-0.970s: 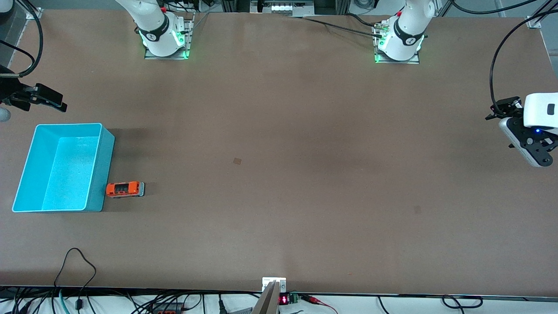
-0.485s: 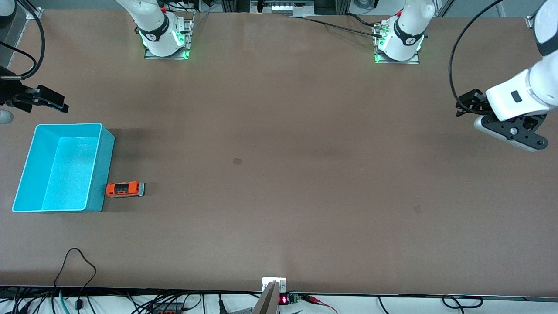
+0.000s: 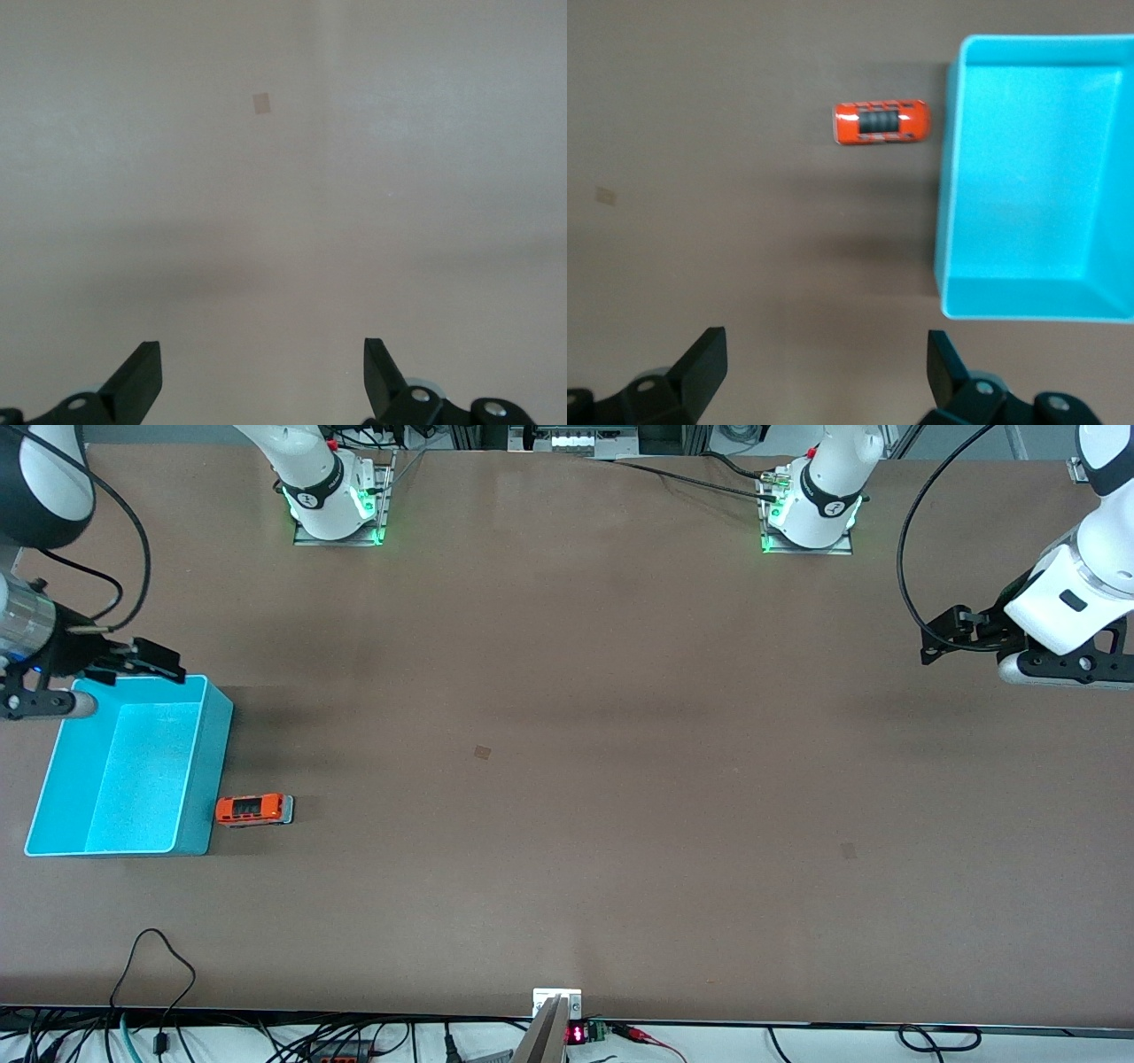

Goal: Wind up bus and store in blue box
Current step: 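Move the right gripper over the bus beside the turquoise box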

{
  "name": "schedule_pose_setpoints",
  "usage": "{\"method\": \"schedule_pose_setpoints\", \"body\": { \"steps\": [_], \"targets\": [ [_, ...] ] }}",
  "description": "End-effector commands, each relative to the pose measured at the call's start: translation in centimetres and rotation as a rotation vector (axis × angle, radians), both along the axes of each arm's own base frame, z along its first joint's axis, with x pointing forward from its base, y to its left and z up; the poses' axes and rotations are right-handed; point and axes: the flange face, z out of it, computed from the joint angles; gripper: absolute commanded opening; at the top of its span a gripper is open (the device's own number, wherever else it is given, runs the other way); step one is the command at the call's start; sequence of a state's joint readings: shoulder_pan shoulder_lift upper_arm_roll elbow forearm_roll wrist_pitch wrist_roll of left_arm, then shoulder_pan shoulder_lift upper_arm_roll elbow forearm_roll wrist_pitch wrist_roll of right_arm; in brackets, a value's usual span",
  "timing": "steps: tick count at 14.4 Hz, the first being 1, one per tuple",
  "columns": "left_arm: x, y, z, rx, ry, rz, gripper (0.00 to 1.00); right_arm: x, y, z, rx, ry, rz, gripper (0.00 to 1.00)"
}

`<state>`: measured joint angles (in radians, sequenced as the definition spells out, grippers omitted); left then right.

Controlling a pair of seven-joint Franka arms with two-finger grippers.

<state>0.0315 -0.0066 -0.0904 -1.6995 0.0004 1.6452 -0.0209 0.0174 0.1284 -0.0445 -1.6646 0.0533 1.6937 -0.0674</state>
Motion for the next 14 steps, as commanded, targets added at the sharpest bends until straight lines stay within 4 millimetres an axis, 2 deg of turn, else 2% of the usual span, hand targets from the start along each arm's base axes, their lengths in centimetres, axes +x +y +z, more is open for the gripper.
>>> {"method": "schedule_pose_setpoints", "body": {
  "steps": [1, 2, 4, 7, 8, 10, 14],
  "targets": [
    [0.2, -0.3, 0.1, -0.011, -0.007, 0.013, 1.00, 2.1, 0.8, -1.0, 0.084, -0.006, -0.008, 1.00],
    [0.1, -0.4, 0.2, -0.009, -0.006, 0.012, 1.00, 2.8, 1.1, -1.6, 0.089, -0.002, -0.002, 1.00],
    [0.1, -0.5, 0.3, -0.008, -0.009, 0.010, 1.00, 3.8, 3.3, -2.6, 0.095, -0.021, 0.102, 1.00],
    [0.2, -0.6, 0.3, -0.008, -0.009, 0.007, 1.00, 4.1, 5.5, -3.6, 0.091, -0.019, 0.174, 1.00],
    [0.1, -0.5, 0.3, -0.007, -0.007, 0.007, 1.00, 4.3, 5.9, -4.5, 0.092, -0.007, 0.196, 1.00],
    [0.2, -0.7, 0.4, -0.007, -0.010, 0.004, 1.00, 5.1, 5.2, -7.7, 0.107, 0.010, 0.296, 1.00],
    [0.7, -0.9, 0.2, -0.007, -0.004, 0.002, 1.00, 5.0, 4.5, -11.9, 0.096, -0.074, 0.582, 1.00]
  ]
}}
